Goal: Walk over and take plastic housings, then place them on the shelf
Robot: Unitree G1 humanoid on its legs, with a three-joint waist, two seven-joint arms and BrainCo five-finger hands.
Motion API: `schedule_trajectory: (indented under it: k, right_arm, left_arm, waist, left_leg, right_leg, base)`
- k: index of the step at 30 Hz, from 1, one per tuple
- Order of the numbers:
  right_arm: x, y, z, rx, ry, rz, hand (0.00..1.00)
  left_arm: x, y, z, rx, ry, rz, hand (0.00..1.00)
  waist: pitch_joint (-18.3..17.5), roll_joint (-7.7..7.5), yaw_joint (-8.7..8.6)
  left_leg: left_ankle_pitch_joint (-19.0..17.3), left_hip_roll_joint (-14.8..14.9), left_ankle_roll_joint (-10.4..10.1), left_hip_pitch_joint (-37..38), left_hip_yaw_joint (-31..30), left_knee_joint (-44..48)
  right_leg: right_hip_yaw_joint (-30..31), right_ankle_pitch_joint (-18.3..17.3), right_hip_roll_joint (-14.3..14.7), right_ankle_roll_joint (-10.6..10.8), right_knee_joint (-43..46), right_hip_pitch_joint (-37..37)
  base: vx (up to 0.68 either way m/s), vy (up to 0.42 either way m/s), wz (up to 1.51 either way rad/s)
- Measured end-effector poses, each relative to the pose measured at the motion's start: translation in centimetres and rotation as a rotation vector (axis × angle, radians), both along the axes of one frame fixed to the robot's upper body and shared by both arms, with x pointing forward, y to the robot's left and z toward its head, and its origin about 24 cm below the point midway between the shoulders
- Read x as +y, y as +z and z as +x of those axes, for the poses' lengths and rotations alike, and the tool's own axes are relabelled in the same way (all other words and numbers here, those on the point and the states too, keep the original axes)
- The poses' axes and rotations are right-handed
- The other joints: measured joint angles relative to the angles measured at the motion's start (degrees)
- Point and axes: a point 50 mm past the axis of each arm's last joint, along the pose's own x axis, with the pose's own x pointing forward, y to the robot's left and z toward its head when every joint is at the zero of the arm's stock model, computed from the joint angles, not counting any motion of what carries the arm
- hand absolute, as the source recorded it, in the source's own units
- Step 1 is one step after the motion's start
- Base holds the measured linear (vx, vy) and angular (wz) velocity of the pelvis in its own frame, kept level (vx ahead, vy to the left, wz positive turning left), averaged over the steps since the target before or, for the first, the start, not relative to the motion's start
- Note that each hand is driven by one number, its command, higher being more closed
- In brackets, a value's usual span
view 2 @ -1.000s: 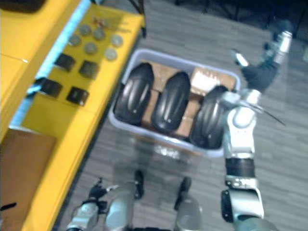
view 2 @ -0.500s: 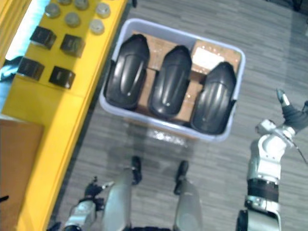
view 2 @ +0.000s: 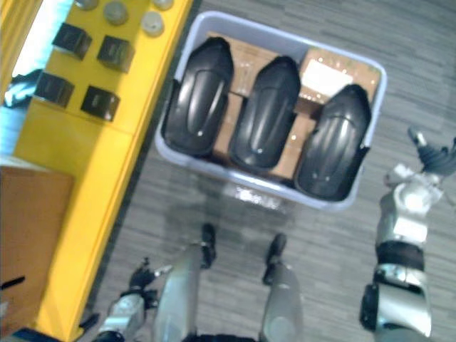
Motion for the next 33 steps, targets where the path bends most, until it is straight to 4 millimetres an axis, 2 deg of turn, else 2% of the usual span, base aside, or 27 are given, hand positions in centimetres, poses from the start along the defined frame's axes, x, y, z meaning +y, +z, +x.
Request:
schedule_trajectory:
  k: [4,7,9,14,17,20,24,25,33]
  right_arm:
    - [0.5,-0.2,1.0,0.068,0.042,0.012,0.00]
    - [0.9,-0.5,1.7,0.121,0.082,0.014,0.00]
    - [0.6,-0.7,1.8,0.151,0.089,0.022,0.00]
    - [-0.3,0.1,1.8,0.209,0.106,-0.021,0.00]
    - [-0.4,-1.2,2.0,0.298,0.133,0.003,0.00]
    - [-0.2,-2.3,2.1,0.369,0.159,0.021,0.00]
    - [-0.1,-2.3,2.3,0.406,0.178,0.030,0.00]
    - [-0.1,-2.4,2.4,0.421,0.181,0.027,1.00]
    - [-0.5,-3.0,2.0,0.536,0.147,-0.032,1.00]
  left_arm:
    - [-0.8,-0.1,0.4,-0.005,-0.008,-0.096,0.00]
    - [-1.0,-0.2,0.3,-0.003,-0.028,-0.123,0.00]
    - [-1.0,-0.2,0.4,-0.006,-0.035,-0.129,0.00]
    - [-1.7,-0.1,0.7,-0.011,-0.070,-0.152,0.00]
    - [-2.2,-0.2,0.7,-0.011,-0.083,-0.176,0.00]
    - [-2.3,-0.1,0.8,-0.013,-0.081,-0.181,0.00]
    - [-2.3,-0.1,0.8,-0.012,-0.080,-0.181,0.00]
    - [-2.3,-0.1,0.8,-0.011,-0.080,-0.181,0.00]
    - [-2.3,-0.3,0.7,0.010,-0.079,-0.184,0.00]
  waist:
    - [0.85,1.67,0.97]
    - [0.76,1.93,1.11]
    - [0.77,1.96,1.27]
    - [1.45,3.71,1.40]
    - [1.39,4.91,1.62]
    - [1.42,4.98,1.90]
    - [1.42,4.98,1.98]
    - [1.42,4.98,1.97]
    - [1.39,5.02,2.00]
  left_leg:
    - [0.14,-0.24,0.07,-0.14,-0.07,0.21]
    - [0.26,-0.36,0.23,-0.66,-0.04,0.65]
    - [0.26,-0.42,0.24,-0.65,-0.09,0.81]
    - [0.29,-1.00,0.31,-0.74,-0.80,0.98]
    - [0.44,-1.00,0.31,-1.47,-1.20,1.01]
    - [0.87,-0.93,0.20,-2.07,-1.16,1.03]
    - [0.89,-0.75,0.18,-1.98,-1.22,1.44]
    - [0.89,-0.75,0.17,-1.86,-1.20,1.49]
    - [1.19,-0.66,-0.32,-0.56,-0.96,0.77]
  right_leg:
    - [-0.10,0.00,-0.37,0.01,0.62,-0.20]
    - [-0.11,0.00,-0.56,0.01,1.02,-0.83]
    - [-0.18,-0.16,-0.65,0.13,1.35,-0.83]
    - [-0.88,-0.93,-1.46,0.42,3.08,-0.89]
    - [-1.34,-1.04,-1.53,0.31,3.63,-1.53]
    - [-1.24,-1.16,-1.58,0.16,4.24,-2.47]
    - [-1.24,-1.83,-1.67,-0.06,5.49,-2.68]
    - [-1.22,-2.12,-1.82,0.00,5.98,-2.72]
    - [-0.81,-2.95,-2.02,-0.37,7.34,-2.61]
  base:
    - [-0.01,0.003,0.03]
    - [0.00,0.000,0.00]
    - [0.00,0.003,0.02]
    - [-0.03,0.008,0.09]
    - [-0.03,-0.004,0.06]
    - [0.00,0.000,0.00]
    - [0.00,0.000,0.00]
    - [0.00,0.000,0.00]
    - [0.00,-0.010,-0.01]
